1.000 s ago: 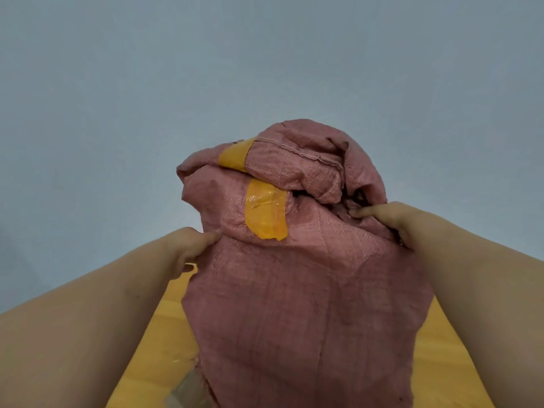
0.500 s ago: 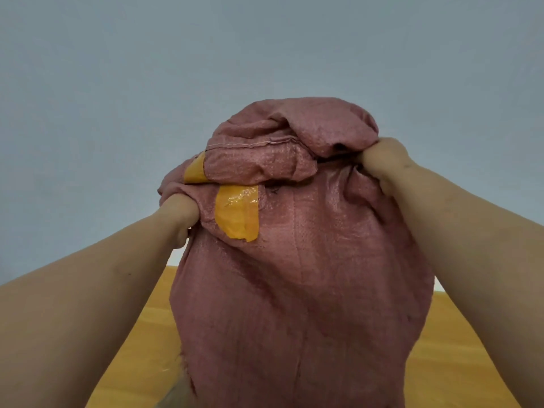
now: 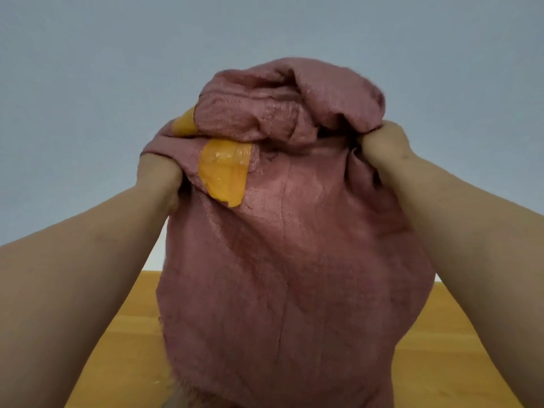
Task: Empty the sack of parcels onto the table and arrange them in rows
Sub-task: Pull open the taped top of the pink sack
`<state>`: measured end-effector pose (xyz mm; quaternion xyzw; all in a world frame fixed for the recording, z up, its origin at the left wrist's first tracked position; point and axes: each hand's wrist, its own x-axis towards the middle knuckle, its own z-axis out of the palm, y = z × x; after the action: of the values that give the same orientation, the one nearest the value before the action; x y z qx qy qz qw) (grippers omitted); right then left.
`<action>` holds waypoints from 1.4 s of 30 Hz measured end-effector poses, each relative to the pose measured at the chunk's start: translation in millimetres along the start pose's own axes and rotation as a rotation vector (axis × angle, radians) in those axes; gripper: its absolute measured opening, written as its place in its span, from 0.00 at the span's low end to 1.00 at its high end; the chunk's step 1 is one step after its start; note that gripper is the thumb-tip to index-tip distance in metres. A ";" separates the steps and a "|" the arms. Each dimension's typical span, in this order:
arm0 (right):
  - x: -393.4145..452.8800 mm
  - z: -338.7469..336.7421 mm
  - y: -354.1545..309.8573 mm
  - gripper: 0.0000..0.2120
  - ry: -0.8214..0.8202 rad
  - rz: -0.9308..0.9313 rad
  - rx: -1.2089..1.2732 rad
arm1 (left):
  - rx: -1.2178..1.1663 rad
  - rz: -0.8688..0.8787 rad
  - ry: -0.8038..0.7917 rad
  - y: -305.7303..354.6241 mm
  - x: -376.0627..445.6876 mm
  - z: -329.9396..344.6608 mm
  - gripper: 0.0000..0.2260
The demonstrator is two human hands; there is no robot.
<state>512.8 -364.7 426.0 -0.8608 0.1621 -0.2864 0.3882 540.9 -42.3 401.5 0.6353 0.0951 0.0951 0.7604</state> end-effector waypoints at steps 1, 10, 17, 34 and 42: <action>-5.1 3.6 5.4 0.12 -0.142 0.070 0.027 | 0.120 -0.031 -0.036 -4.0 3.5 -3.2 0.09; -19.8 4.2 40.8 0.07 -0.558 0.466 0.593 | 0.310 -0.288 -0.069 -39.8 14.3 -60.6 0.11; -30.2 33.2 50.8 0.15 -0.564 0.432 0.093 | 0.236 -0.384 -0.135 -47.7 5.1 -47.6 0.10; -15.6 28.4 -29.2 0.20 -0.420 0.107 0.175 | 0.041 0.024 -0.189 -0.7 -4.2 -43.2 0.11; -3.6 29.0 -22.7 0.14 -0.243 -0.099 -0.125 | 0.304 0.050 -0.347 -0.8 -7.0 -45.3 0.07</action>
<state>529.2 -331.6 426.5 -0.9185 0.0888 -0.1884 0.3361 522.2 -1.4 393.0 0.7516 -0.0396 -0.0122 0.6583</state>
